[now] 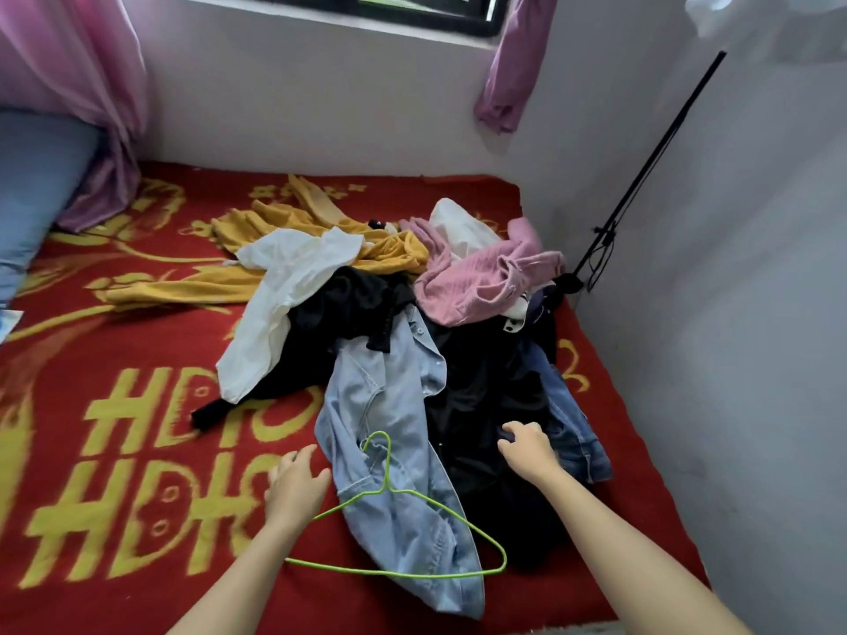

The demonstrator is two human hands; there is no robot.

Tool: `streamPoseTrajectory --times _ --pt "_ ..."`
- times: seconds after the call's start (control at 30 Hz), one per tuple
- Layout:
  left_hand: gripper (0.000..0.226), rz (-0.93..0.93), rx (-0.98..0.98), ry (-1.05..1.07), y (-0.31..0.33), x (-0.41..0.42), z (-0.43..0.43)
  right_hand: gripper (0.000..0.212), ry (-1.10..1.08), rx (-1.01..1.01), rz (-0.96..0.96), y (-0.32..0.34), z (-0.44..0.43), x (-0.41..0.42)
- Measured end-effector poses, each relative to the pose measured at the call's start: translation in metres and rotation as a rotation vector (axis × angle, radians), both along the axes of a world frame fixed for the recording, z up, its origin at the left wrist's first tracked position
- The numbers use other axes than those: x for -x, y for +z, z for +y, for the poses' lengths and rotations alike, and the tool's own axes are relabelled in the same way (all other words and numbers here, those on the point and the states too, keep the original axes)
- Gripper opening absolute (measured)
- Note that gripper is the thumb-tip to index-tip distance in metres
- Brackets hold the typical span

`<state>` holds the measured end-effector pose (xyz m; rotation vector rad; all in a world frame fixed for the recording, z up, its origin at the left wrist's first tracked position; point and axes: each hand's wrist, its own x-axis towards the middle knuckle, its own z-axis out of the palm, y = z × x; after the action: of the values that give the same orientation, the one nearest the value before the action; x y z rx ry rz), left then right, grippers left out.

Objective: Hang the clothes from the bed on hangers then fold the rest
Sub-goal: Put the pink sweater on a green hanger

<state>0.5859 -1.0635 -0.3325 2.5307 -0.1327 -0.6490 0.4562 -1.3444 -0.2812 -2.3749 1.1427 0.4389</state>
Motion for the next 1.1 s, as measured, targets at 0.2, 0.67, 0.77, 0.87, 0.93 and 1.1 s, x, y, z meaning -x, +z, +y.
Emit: streamPoseTrajectory --times 0.2,0.67,0.77,0.87,0.93,1.1 --pt "0.046 -0.084 0.108 -0.080 0.012 -0.034 -0.058 0.045 0.034 -0.007 0.028 -0.008 -0.061 -0.030" --pt "0.047 -0.202 -0.072 0.153 0.030 -0.085 -0.117 0.050 0.317 -0.005 -0.055 -0.047 -0.210 -0.168" --pt "0.047 -0.154 -0.086 0.208 0.021 -0.078 -0.117 0.048 0.419 0.109 -0.021 -0.057 -0.225 -0.190" --pt "0.046 -0.128 -0.091 0.233 0.010 -0.073 -0.120 0.048 0.521 0.228 0.005 -0.069 -0.241 -0.213" --pt "0.045 -0.089 -0.118 0.265 0.001 -0.069 -0.121 0.056 0.606 0.302 0.048 -0.080 -0.252 -0.231" --pt "0.045 -0.045 -0.150 0.323 -0.020 -0.057 -0.102 0.064 0.707 0.379 0.178 -0.111 -0.275 -0.268"
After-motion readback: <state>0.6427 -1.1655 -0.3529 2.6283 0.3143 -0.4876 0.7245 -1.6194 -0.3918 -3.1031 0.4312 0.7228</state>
